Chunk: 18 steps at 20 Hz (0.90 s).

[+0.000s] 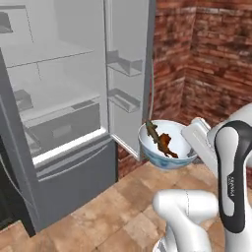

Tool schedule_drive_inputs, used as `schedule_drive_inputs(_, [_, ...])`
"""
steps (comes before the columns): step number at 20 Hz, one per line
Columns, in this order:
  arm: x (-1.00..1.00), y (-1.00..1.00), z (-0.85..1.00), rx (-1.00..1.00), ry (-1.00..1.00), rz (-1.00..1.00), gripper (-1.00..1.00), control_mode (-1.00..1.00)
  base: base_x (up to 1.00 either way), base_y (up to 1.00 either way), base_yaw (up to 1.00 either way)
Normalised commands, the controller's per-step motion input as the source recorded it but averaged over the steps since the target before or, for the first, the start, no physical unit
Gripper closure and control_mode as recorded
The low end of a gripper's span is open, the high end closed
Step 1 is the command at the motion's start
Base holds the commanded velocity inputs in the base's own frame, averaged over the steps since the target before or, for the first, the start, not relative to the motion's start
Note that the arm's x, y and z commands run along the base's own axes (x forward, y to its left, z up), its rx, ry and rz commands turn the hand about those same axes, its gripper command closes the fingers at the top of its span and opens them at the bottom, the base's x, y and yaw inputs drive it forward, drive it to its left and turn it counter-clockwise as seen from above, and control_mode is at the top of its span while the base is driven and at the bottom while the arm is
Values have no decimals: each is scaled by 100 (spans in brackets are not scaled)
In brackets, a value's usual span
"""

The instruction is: Place the bowl with the mushroom and squash on the second highest shelf of the fridge. Place the bowl with the fish and chicken drumstick on the top shelf of the fridge.

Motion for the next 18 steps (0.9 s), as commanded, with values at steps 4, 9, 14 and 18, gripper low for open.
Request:
schedule_drive_inputs(4, [0, 0, 0, 0, 0, 0, 100, 100, 8, -14, 88])
schedule_drive_inputs(9, [0, 0, 0, 0, 0, 0, 100, 100, 88, -27, 39])
schedule_drive_inputs(14, [0, 0, 0, 0, 0, 0, 100, 100, 100, -1, 3])
schedule_drive_inputs(18, [0, 0, 0, 0, 0, 0, 100, 100, 77, -17, 20])
